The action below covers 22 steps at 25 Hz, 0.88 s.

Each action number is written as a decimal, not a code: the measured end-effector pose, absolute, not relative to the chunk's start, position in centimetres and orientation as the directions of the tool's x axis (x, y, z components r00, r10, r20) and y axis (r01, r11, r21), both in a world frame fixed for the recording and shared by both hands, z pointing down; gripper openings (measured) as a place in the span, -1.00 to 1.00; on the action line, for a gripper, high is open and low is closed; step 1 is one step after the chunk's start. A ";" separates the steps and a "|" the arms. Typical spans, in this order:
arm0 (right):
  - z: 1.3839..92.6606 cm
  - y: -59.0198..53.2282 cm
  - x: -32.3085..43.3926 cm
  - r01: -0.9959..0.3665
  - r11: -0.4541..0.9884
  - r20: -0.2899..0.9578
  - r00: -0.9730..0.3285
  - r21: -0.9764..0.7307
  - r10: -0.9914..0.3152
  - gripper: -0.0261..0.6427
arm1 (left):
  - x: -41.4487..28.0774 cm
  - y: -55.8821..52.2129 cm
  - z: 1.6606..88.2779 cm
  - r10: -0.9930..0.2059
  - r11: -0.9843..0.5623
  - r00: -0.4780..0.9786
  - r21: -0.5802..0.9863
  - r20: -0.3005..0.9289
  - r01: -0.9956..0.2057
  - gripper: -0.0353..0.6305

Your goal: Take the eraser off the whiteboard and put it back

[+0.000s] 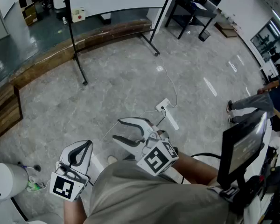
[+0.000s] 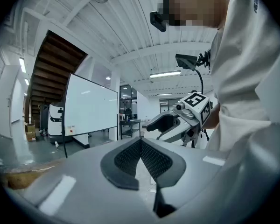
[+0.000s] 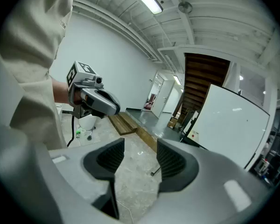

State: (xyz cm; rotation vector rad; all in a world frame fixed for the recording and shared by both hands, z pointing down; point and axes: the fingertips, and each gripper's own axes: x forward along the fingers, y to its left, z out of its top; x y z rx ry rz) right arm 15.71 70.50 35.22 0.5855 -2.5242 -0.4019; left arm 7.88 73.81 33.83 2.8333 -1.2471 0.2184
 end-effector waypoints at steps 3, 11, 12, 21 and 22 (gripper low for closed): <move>34.5 71.2 15.4 -0.319 0.867 0.413 -0.780 0.383 -0.470 -0.26 | 7.5 74.7 33.3 -0.734 -0.673 0.660 -0.036 0.159 -0.739 -0.88; 33.9 70.3 15.2 -0.321 0.870 0.376 -0.805 0.375 -0.459 -0.26 | 5.6 73.4 32.6 -0.763 -0.638 0.626 -0.030 0.160 -0.770 -0.88; 34.4 70.2 14.9 -0.321 0.875 0.382 -0.805 0.363 -0.454 -0.26 | 4.8 73.2 32.8 -0.774 -0.624 0.614 -0.028 0.156 -0.781 -0.88; 35.8 70.4 13.5 -0.295 0.892 0.425 -0.798 0.343 -0.427 -0.75 | 1.4 73.9 34.3 -0.809 -0.572 0.562 -0.011 0.172 -0.820 -0.88; 36.0 70.4 13.4 -0.294 0.894 0.426 -0.799 0.339 -0.424 -0.82 | 1.3 74.0 34.6 -0.810 -0.569 0.561 -0.001 0.172 -0.822 -0.88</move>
